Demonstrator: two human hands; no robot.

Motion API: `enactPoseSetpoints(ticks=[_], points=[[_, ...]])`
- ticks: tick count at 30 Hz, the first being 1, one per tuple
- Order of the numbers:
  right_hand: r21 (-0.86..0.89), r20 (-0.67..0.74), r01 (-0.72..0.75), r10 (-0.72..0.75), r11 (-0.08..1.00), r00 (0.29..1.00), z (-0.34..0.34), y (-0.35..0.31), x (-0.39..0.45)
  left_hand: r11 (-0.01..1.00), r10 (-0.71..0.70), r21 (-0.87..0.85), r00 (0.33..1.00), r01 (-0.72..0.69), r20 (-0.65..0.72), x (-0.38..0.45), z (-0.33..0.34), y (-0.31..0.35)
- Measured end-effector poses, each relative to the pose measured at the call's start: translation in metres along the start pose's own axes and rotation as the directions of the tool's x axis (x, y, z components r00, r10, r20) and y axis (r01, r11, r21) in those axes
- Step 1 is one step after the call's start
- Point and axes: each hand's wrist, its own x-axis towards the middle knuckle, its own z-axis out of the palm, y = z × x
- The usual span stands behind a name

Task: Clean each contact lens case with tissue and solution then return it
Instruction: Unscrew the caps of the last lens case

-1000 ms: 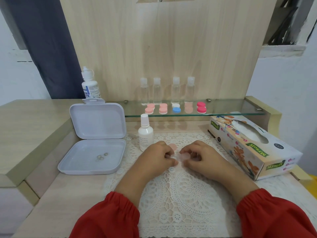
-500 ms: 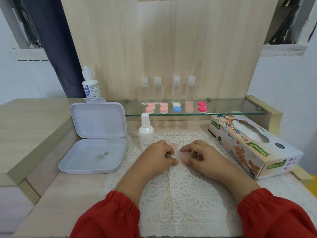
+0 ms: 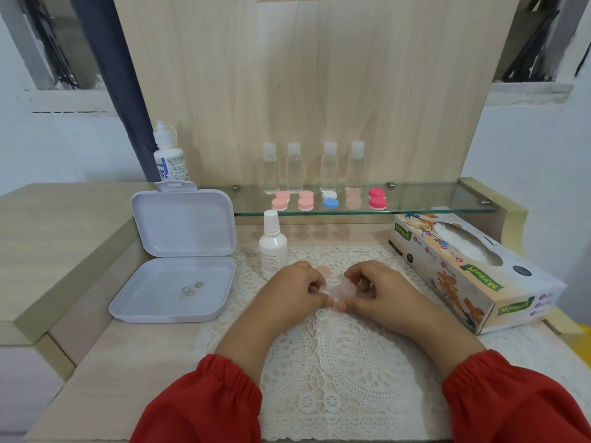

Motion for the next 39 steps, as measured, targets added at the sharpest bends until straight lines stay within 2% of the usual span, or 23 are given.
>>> enactPoseSetpoints(ticks=[2,5,14,18,21,27,32,39], points=[[-0.014,-0.031,-0.024,0.023,1.000,0.999,0.001,-0.003,0.001,1.000,0.001,-0.001,1.000,-0.001,0.001,0.000,0.000,0.000],[-0.037,-0.021,0.017,-0.017,0.999,1.000,0.001,-0.003,0.002,1.000,-0.001,-0.003,1.000,0.001,0.005,0.000,-0.001,0.000],[0.106,0.017,0.044,-0.046,0.993,0.999,-0.004,-0.001,0.001,1.000,-0.013,-0.003,1.000,0.014,0.005,-0.001,-0.001,0.000],[0.271,-0.119,-0.032,0.067,0.962,0.991,-0.005,-0.001,0.001,1.000,-0.010,0.000,1.000,0.010,-0.002,-0.001,-0.001,-0.001],[0.182,-0.207,-0.086,0.124,0.980,0.971,-0.006,0.004,0.005,1.000,-0.010,-0.010,1.000,0.010,0.002,-0.002,-0.002,-0.001],[-0.024,-0.154,-0.097,0.092,0.995,0.984,0.000,0.006,0.013,1.000,-0.014,-0.009,1.000,0.014,0.007,-0.002,-0.003,-0.001],[-0.024,-0.145,-0.096,0.092,0.995,0.985,0.005,0.009,0.017,1.000,-0.013,-0.011,1.000,0.013,0.007,-0.003,-0.004,0.000],[-0.103,-0.188,0.030,-0.049,0.994,0.981,0.005,0.016,0.013,0.996,-0.050,-0.075,0.999,0.050,-0.001,-0.008,-0.007,0.000]])
